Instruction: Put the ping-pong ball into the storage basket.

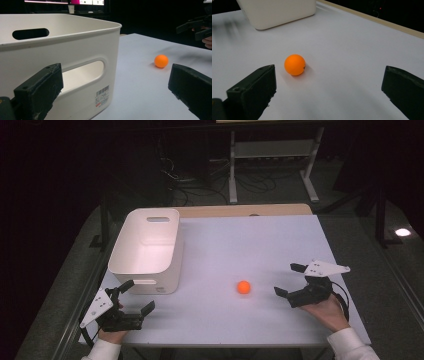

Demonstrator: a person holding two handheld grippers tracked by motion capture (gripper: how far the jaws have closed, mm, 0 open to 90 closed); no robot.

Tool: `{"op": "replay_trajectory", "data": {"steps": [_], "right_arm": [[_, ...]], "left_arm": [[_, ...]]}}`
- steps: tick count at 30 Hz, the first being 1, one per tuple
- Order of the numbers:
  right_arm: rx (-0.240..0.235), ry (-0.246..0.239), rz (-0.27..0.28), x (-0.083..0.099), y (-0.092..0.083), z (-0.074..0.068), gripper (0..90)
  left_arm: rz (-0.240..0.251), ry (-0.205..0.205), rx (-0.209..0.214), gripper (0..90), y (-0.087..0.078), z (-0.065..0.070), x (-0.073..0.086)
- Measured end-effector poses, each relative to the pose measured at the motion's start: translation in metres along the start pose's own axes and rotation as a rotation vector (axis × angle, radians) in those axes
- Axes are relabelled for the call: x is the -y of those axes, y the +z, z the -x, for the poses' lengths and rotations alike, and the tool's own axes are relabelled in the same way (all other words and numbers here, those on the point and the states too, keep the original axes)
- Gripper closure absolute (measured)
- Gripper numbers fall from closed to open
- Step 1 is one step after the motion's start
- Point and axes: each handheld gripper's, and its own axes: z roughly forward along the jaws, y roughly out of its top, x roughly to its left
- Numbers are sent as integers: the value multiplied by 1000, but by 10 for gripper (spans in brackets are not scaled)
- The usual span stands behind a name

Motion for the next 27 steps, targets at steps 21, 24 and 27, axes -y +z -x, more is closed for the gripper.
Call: {"op": "replay_trajectory", "data": {"steps": [21, 24, 27], "right_arm": [[-63, -58, -78, -27, 14, -5, 0], [-83, -71, -89, -31, 18, -8, 0], [-96, -80, -101, -34, 21, -10, 0]], "left_arm": [[-5, 8, 0, 0, -1, 0, -1], [-3, 5, -2, 0, -1, 0, -1], [6, -3, -1, 0, -1, 1, -1]]}}
